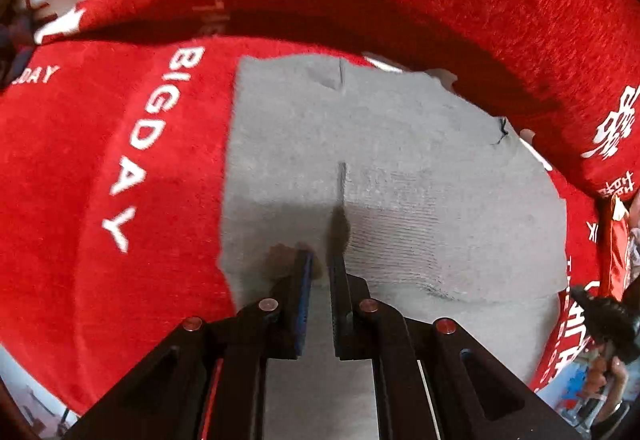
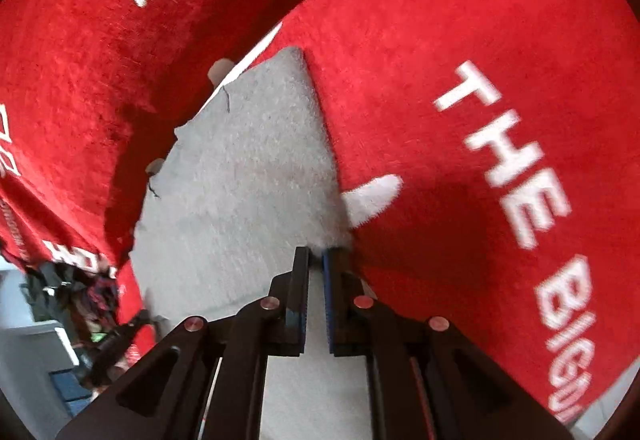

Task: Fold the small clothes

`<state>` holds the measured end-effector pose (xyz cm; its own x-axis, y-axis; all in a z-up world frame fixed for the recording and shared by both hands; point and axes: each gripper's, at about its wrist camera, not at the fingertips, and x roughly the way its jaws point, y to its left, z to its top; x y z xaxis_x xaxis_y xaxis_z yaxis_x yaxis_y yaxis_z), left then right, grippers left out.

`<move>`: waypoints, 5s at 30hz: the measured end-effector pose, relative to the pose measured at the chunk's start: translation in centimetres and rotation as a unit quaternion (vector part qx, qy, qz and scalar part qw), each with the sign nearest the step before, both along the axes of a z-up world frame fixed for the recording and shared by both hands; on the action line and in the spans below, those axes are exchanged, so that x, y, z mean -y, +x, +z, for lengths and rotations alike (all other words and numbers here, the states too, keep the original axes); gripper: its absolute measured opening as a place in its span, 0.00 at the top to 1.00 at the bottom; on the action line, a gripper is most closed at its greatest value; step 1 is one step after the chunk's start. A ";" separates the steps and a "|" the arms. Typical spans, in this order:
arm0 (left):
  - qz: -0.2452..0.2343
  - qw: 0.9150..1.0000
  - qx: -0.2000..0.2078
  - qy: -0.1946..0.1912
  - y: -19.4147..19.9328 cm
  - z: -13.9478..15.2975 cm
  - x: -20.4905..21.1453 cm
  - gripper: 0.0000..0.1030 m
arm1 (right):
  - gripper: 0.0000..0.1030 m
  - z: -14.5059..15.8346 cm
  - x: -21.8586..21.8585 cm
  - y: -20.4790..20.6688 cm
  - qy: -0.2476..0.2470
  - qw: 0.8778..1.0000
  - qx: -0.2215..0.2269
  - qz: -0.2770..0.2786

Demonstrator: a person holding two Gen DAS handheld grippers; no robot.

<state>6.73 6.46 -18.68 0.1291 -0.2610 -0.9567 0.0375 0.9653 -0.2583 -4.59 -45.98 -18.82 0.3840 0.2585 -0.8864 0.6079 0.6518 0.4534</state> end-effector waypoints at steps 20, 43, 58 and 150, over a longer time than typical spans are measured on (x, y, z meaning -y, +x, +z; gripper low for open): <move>-0.056 0.998 0.008 0.028 1.6 -2.0 6.7 0.91 | 0.93 -1.5 3.3 9.3 0.002 0.998 0.037 0.045; -0.083 0.993 0.002 0.080 0.4 -2.1 6.8 0.91 | 0.92 -1.1 -5.4 6.8 -0.067 0.987 -0.038 0.144; -0.072 0.994 -0.006 0.084 -0.2 -0.9 6.0 0.91 | 0.94 -0.6 -4.9 4.5 -0.090 0.982 -0.070 0.149; -0.046 0.993 -0.056 0.092 -18.6 2.6 1.4 0.02 | 0.13 1.4 -10.9 -10.5 0.032 0.987 -0.042 0.153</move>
<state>-11.91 5.02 -16.05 0.0036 -0.0871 -0.9962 0.1079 0.9904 -0.0862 -15.07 -35.05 -17.39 0.2043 0.4071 -0.8903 0.4244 0.7827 0.4553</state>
